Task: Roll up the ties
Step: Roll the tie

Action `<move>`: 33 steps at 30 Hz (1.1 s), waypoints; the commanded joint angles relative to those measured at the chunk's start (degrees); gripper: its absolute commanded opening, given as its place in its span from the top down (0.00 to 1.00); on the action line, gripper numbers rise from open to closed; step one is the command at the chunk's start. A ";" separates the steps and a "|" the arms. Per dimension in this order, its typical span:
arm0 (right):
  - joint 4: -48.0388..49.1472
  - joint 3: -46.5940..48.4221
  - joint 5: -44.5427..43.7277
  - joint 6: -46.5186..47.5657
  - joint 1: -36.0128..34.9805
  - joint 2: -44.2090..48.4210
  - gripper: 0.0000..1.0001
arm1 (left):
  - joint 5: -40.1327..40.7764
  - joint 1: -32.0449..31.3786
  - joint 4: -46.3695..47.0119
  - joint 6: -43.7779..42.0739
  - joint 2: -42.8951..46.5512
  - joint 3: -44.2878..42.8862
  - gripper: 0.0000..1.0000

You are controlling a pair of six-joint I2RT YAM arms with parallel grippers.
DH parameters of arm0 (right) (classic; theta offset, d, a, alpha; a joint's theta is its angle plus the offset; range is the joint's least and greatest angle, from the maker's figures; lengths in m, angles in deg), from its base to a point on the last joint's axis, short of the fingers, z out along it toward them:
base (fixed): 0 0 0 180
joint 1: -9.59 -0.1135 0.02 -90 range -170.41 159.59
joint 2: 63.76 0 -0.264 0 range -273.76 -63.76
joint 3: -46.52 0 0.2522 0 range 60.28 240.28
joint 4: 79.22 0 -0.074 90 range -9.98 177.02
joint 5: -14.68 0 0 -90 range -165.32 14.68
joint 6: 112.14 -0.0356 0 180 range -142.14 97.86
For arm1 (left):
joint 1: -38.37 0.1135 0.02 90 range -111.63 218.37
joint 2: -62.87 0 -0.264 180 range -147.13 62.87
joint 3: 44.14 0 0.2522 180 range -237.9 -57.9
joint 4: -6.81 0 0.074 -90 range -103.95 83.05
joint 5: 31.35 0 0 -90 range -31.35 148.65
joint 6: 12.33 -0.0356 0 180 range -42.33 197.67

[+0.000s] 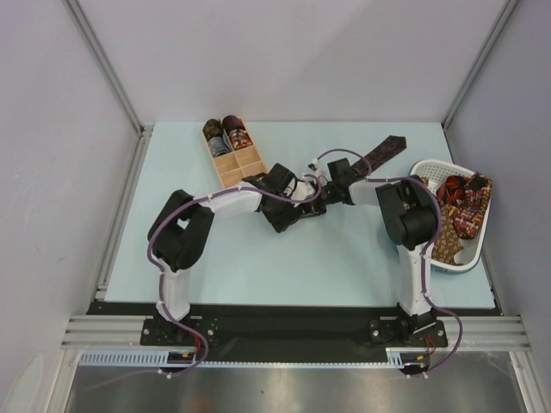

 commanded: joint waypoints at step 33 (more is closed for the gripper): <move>11.88 -1.40 3.14 -7.66 0.07 -0.84 0.71 | 0.93 -1.49 -3.28 -0.97 -4.68 -5.87 0.58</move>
